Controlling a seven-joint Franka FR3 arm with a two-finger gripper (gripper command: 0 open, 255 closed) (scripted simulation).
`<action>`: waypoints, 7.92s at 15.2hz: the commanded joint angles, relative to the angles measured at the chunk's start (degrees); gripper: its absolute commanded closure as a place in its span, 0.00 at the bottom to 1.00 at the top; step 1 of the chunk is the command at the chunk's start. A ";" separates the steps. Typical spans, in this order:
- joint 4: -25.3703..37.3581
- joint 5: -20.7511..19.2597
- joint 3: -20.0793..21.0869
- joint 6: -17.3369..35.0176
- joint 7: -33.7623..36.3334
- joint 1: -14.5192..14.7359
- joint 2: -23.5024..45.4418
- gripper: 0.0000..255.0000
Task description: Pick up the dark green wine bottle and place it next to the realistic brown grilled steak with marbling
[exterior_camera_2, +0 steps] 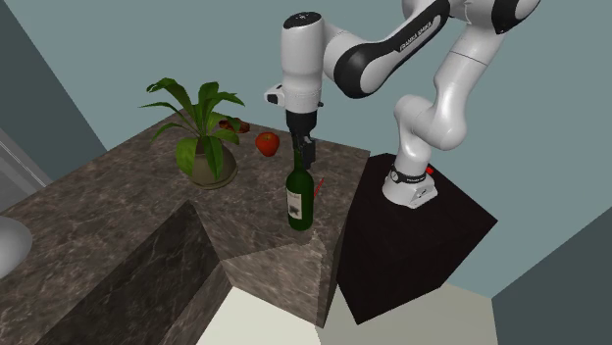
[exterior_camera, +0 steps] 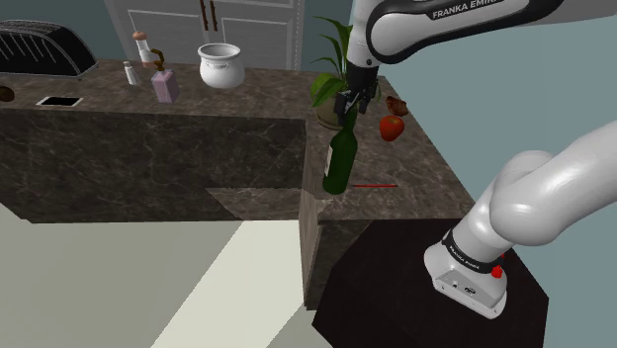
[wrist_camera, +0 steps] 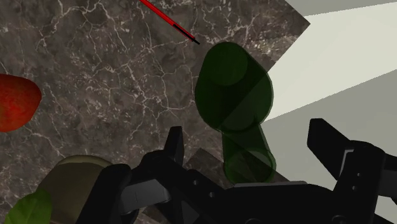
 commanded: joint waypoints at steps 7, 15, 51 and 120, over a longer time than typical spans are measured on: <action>0.00 0.00 0.00 0.00 -0.01 0.00 0.00 1.00; 2.43 0.10 0.01 -3.22 -0.19 0.03 -0.80 1.00; 32.45 0.42 0.25 -31.03 -1.60 0.04 1.38 1.00; 58.15 3.71 -24.51 -29.15 -47.74 -21.84 27.07 1.00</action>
